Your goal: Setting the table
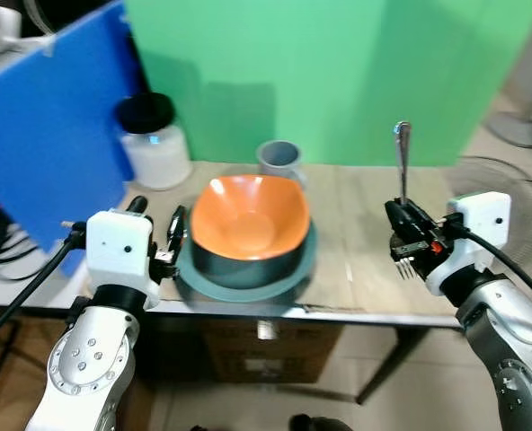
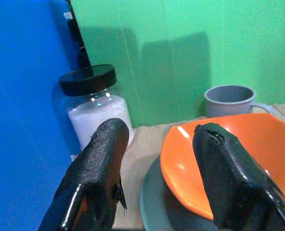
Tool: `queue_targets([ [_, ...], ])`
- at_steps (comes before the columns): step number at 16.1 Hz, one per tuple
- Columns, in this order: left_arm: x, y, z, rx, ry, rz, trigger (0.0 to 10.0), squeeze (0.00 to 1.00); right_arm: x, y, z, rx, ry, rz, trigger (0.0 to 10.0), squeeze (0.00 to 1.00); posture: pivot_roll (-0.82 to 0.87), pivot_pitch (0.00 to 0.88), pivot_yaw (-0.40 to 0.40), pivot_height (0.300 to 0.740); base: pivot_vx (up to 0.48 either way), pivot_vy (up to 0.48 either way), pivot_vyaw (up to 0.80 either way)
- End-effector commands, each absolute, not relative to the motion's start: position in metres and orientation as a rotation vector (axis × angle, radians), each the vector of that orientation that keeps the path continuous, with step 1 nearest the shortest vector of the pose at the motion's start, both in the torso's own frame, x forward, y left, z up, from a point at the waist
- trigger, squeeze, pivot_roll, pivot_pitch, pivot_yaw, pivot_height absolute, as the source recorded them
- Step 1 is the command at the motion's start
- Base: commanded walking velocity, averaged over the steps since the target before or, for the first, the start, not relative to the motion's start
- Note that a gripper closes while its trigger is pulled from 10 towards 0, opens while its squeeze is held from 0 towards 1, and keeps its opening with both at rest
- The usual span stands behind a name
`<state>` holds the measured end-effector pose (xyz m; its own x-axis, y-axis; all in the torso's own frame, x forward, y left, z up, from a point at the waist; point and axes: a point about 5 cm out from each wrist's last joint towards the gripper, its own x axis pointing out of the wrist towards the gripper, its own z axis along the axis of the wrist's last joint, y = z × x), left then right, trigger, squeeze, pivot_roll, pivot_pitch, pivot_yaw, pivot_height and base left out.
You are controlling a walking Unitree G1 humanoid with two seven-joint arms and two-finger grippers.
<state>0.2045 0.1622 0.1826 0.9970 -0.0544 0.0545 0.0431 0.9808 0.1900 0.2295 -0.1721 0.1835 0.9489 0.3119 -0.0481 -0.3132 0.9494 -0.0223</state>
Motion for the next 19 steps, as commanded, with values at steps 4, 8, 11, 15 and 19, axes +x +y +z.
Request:
queue_targets([
  [4, 0.201, 0.169, 0.187, 0.22, -0.097, 0.013, 10.0, 0.0, 0.228, -0.174, 0.182, -0.042, 0.018, 0.248, 10.0, 0.0, -0.07, 0.0, 0.019, 0.74, 0.0, 0.0, -0.8],
  [8, 0.202, 0.162, 0.185, 0.19, -0.094, -0.007, 10.0, 0.0, 0.227, -0.178, 0.177, 0.005, 0.019, 0.164, 10.0, 0.0, -0.07, 0.0, 0.027, 0.74, 0.0, 0.0, -0.8],
  [11, 0.204, 0.162, 0.184, 0.192, -0.091, -0.003, 10.0, 0.0, 0.228, -0.176, 0.176, 0.002, 0.025, 0.163, 10.0, 0.0, -0.07, 0.0, 0.027, 0.74, 0.0, 0.0, -0.8],
  [15, 0.21, 0.165, 0.183, 0.197, -0.088, 0.044, 10.0, 0.0, 0.237, -0.174, 0.175, 0.008, 0.047, 0.141, 10.0, 0.0, -0.08, 0.0, 0.023, 0.74, 0.0, -0.236, -0.8],
  [19, 0.216, 0.167, 0.182, 0.2, -0.085, 0.051, 10.0, 0.0, 0.242, -0.176, 0.169, 0.009, 0.092, 0.092, 10.0, 0.0, -0.08, 0.0, 0.023, 0.74, 0.0, -0.48, -0.8],
])
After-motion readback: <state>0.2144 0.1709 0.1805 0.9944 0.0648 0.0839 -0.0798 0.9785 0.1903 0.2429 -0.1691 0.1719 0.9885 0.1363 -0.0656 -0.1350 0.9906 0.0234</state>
